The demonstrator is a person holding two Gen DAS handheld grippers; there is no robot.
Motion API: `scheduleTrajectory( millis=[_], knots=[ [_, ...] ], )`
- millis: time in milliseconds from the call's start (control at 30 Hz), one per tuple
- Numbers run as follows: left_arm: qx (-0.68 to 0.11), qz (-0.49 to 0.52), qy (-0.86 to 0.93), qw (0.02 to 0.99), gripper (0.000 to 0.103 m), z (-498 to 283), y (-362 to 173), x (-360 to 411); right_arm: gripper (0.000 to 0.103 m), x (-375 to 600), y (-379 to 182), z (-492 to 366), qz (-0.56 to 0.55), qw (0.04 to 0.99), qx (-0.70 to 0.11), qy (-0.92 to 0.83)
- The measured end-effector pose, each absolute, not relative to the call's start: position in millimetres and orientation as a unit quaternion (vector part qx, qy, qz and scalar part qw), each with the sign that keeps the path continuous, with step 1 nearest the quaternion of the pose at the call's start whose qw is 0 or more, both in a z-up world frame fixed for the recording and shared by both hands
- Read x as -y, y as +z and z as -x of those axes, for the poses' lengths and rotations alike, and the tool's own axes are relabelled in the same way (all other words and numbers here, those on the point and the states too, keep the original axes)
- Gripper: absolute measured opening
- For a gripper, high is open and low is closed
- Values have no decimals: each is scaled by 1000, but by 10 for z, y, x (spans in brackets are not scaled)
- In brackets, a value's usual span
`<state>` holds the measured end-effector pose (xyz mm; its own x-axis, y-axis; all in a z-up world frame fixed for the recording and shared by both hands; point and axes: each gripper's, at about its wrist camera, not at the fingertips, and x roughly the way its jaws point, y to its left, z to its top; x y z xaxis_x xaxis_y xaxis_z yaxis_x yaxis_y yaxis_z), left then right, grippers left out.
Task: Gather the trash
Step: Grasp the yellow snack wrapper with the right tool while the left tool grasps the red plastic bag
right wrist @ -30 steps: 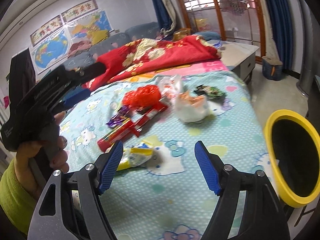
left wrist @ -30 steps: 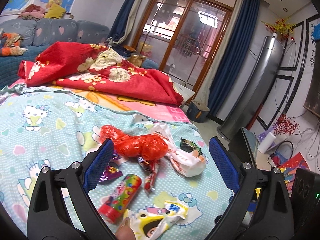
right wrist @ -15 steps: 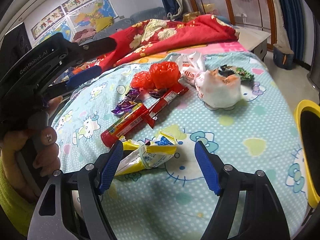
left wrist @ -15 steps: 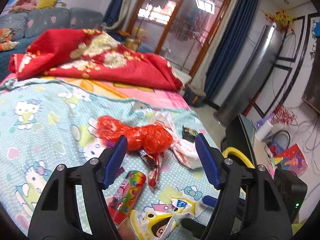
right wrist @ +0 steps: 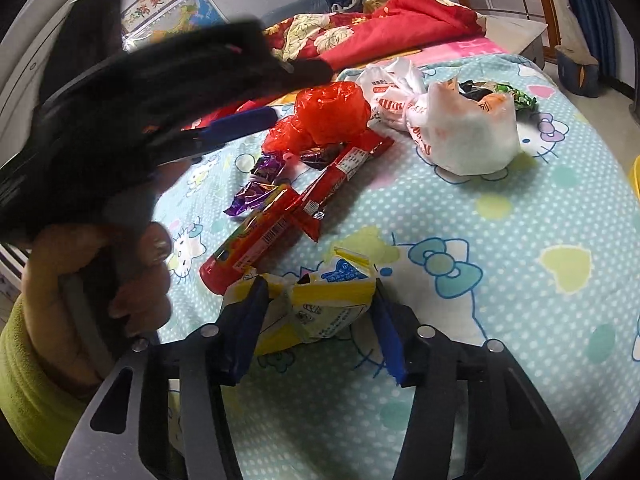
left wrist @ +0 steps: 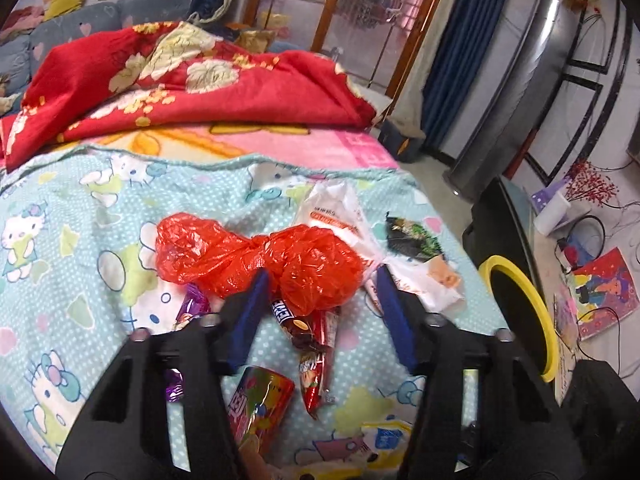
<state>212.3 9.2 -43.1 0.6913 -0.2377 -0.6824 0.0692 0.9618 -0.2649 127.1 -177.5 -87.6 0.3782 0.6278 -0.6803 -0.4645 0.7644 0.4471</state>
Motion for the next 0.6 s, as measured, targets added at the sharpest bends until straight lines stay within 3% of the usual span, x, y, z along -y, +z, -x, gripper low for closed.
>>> scheduleTrajectory(
  millis=[33,100,200,500,533,567,600],
  knots=[
    [-388,111,-82,911,33,-2148,-464,-91,47,1779,-880,-1269,-93,825,-448,331],
    [-391,112,-79,910,17,-2168,-502,-97,47,1806,-887,-1267,-100,824,-448,331],
    [-390,118,-80,910,8,-2150,-535,-117,46,1826,-878,-1242,-98,827,-444,331],
    [-329,162,-92,926,6,-1857,-283,-251,45,1918,-818,-1159,-91,835,-431,330],
    [-321,166,-95,927,6,-1815,-231,-275,44,1933,-806,-1146,-90,836,-429,330],
    [-316,168,-96,929,6,-1786,-192,-283,35,1941,-799,-1137,-90,837,-427,329],
    [-310,171,-97,930,6,-1753,-151,-295,35,1955,-788,-1131,-90,838,-425,332]
  ],
)
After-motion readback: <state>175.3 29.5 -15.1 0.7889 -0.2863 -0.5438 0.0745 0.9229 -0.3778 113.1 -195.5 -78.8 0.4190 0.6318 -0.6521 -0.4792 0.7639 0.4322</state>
